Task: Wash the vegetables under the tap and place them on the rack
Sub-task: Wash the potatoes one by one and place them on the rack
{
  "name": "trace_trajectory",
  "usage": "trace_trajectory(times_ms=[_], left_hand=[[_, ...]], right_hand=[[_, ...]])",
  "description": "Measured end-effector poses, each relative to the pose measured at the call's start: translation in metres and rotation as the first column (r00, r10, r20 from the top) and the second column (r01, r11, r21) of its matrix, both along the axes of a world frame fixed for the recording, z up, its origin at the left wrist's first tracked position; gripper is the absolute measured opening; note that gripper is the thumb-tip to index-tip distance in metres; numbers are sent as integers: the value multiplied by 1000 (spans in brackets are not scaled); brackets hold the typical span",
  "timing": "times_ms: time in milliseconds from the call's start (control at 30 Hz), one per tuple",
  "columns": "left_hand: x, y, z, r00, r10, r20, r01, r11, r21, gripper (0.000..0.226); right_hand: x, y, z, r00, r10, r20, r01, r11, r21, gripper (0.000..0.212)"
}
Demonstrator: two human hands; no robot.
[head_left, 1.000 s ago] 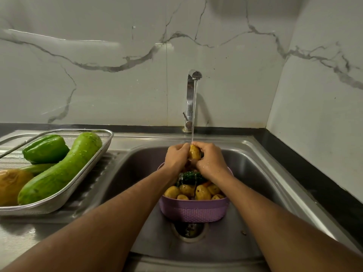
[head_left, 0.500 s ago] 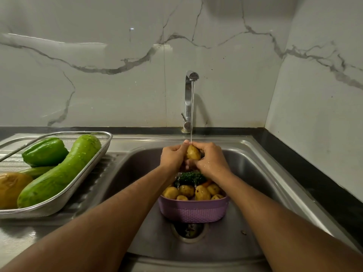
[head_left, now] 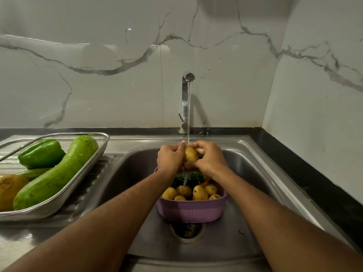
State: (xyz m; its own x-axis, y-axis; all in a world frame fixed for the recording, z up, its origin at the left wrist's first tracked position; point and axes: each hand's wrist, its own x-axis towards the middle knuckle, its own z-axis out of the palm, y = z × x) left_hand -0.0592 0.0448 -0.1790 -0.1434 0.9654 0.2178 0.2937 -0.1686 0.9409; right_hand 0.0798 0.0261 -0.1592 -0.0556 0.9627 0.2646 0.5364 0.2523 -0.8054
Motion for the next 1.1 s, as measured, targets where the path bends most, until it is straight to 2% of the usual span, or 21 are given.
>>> trace_trajectory(times_ms=[67,133,300,367,467,567,700,767,900,933,1100], left_hand=[[-4,-2,6,984,-34,177,53,993,-103,46],[-5,-7,14,941,-122,316,180,970,-161,41],[-2,-2,12,855,-312,414,408,898,-166,32],[-1,-2,13,828,-289,480,400,905,-144,31],[5,-7,20,819,-137,557,276,945,-174,24],[6,-8,21,842,11,540,137,963,-233,28],[5,-12,20,863,-29,504,155,966,-209,36],[5,-12,19,869,-104,483,220,957,-189,37],[7,-11,18,820,-303,486,403,908,-114,30],[8,-12,18,823,-306,478,396,913,-97,29],[15,-16,14,911,-129,392,187,976,-111,27]], right_hand=[[0,0,1,998,9,-66,-10,1000,-15,63],[1,1,1,991,-3,-136,-2,1000,-31,64],[9,2,1,905,-67,-420,-5,986,-169,64],[10,0,5,868,-67,-492,-28,983,-183,61],[6,-2,9,886,-43,-462,-23,990,-137,62],[-2,0,7,940,-35,-338,5,996,-90,65],[-2,-2,5,898,-24,-439,-49,987,-155,62],[0,-2,6,838,-75,-540,-51,975,-215,61],[4,1,12,635,-225,-739,-43,945,-324,56],[4,1,12,632,-227,-741,-38,946,-322,55],[0,-1,9,760,-180,-625,0,961,-277,59]])
